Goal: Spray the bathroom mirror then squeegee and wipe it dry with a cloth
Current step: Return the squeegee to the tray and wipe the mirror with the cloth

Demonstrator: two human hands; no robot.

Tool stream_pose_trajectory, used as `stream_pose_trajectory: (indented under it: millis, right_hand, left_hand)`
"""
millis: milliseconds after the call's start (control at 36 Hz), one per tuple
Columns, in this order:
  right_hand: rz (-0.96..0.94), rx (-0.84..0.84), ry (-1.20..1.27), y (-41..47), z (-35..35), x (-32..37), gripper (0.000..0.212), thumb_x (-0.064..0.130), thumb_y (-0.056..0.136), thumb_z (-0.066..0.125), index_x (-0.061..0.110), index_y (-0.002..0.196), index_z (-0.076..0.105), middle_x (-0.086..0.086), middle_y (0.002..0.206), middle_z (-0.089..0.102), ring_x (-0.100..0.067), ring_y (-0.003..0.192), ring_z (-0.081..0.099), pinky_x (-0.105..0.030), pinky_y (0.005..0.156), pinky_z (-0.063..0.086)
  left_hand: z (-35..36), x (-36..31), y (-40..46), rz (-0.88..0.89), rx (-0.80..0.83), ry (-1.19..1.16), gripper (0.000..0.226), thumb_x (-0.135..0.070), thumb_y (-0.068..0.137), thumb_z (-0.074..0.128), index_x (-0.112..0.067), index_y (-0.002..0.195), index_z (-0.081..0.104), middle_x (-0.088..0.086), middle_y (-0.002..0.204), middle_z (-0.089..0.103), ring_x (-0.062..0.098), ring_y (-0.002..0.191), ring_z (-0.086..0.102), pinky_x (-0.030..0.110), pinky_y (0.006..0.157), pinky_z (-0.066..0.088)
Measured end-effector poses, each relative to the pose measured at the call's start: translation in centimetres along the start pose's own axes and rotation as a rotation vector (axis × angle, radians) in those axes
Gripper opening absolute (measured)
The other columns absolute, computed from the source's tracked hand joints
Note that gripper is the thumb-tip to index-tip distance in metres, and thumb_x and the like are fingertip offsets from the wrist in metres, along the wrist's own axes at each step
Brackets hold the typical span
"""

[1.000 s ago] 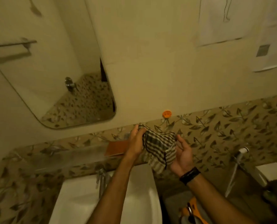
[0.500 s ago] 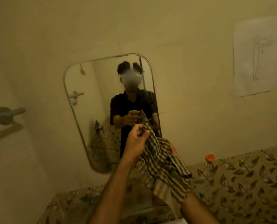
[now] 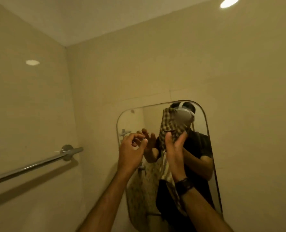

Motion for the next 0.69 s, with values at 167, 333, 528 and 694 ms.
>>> stream_pose_trajectory:
  millis: [167, 333, 528, 694]
  right_hand:
    - [-0.467, 0.386, -0.809, 1.9, 10.0, -3.7, 0.069, 0.037, 0.103, 0.046, 0.035, 0.158, 0.005, 0.0, 0.161, 0.031, -0.007, 0.138, 0.038, -0.03, 0.11, 0.039]
    - [-0.7, 0.563, -1.377, 4.2, 11.4, -8.3, 0.072, 0.041, 0.095, 0.034, 0.028, 0.161, 0.005, -0.004, 0.168, 0.01, -0.028, 0.141, 0.043, -0.044, 0.109, 0.043]
    - [-0.922, 0.376, -1.624, 6.5, 13.4, -7.5, 0.065, 0.049, 0.099, 0.03, 0.025, 0.158, 0.026, -0.005, 0.165, 0.022, -0.025, 0.147, 0.027, -0.042, 0.12, 0.012]
    - [-0.929, 0.467, -1.643, 5.7, 13.2, -8.7, 0.066, 0.048, 0.102, 0.033, 0.022, 0.161, 0.016, -0.003, 0.168, 0.009, -0.023, 0.155, 0.007, -0.043, 0.125, -0.005]
  left_hand:
    - [-3.1, 3.4, 3.6, -0.114, -0.255, -0.069, 0.005, -0.022, 0.098, 0.064, -0.025, 0.098, 0.068, 0.002, 0.105, 0.069, 0.006, 0.085, 0.062, 0.014, 0.066, 0.044]
    - [-5.5, 7.5, 6.0, -0.171, -0.37, -0.047, 0.011, -0.018, 0.099, 0.059, -0.02, 0.103, 0.07, 0.006, 0.107, 0.069, 0.016, 0.086, 0.06, 0.023, 0.066, 0.043]
    - [-5.7, 10.7, 7.5, 0.022, -0.379, 0.167, 0.033, -0.016, 0.103, 0.052, -0.018, 0.133, 0.064, 0.005, 0.141, 0.056, 0.026, 0.126, 0.056, 0.034, 0.096, 0.044]
    - [-3.9, 13.5, 7.9, 0.266, -0.194, 0.398, 0.063, -0.038, 0.103, 0.019, -0.02, 0.163, 0.019, 0.005, 0.173, 0.007, 0.022, 0.161, 0.007, 0.044, 0.13, 0.009]
Point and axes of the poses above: each hand's wrist, its own y-axis towards the middle knuckle, its own z-axis out of the palm, x = y × z, the point moved 1 cm from there along y, towards the middle knuckle
